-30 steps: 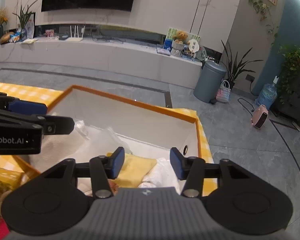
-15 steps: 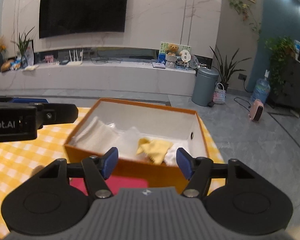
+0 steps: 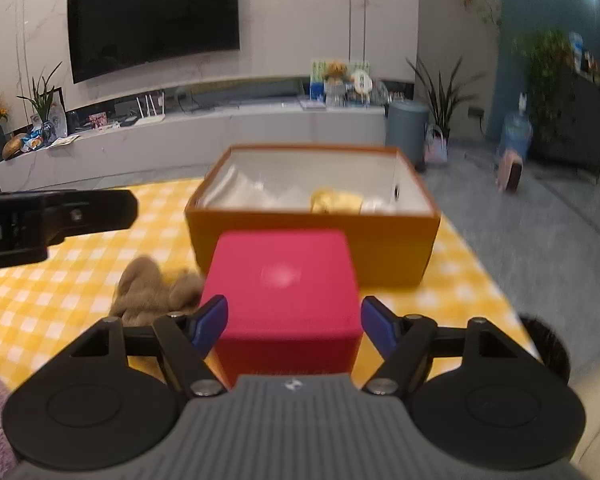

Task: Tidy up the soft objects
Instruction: 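Move both open tools back over the brown towel and yellow snack bag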

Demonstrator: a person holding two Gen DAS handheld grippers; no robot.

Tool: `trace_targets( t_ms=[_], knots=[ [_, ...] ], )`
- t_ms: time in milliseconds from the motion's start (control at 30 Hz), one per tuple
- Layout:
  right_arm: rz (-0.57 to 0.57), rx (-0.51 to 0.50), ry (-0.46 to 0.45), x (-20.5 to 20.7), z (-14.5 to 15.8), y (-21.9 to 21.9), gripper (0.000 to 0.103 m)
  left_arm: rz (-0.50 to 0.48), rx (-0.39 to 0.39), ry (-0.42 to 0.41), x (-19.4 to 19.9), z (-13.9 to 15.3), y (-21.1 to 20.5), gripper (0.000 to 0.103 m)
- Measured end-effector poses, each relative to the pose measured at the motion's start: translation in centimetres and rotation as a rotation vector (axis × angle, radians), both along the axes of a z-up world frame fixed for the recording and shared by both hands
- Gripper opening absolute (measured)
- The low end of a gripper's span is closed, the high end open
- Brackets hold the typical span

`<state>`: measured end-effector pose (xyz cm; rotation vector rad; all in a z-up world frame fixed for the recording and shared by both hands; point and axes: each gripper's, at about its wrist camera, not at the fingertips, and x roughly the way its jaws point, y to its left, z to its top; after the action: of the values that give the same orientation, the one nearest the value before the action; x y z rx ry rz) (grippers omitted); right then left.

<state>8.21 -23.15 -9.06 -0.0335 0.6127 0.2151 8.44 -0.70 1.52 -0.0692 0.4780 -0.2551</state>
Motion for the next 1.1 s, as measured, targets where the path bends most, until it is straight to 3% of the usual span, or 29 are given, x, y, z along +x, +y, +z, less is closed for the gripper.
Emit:
trace_targets(
  t_ms=[300,400,567,867,1100],
  knots=[
    [0.054,0.010,0.127,-2.4,-4.0,2.0,0.075,0.035,-0.006,0.132,-3.1,-4.4,2.3,0.076],
    [0.071,-0.018,0.108,-2.9,-4.3,2.8,0.079,0.058,-0.012,0.174,-3.7,-5.7,3.4,0.074],
    [0.127,-0.021,0.106,-3.3,-4.7,4.3,0.079,0.084,0.001,0.171,-4.9,-6.9,4.9,0.074],
    [0.210,-0.084,0.098,-3.1,-5.6,7.8,0.079,0.126,-0.045,0.194,-4.9,-8.2,8.1,0.073],
    [0.266,-0.168,0.044,-2.9,-5.8,10.5,0.071,0.163,-0.098,0.206,-4.4,-8.6,10.2,0.073]
  ],
)
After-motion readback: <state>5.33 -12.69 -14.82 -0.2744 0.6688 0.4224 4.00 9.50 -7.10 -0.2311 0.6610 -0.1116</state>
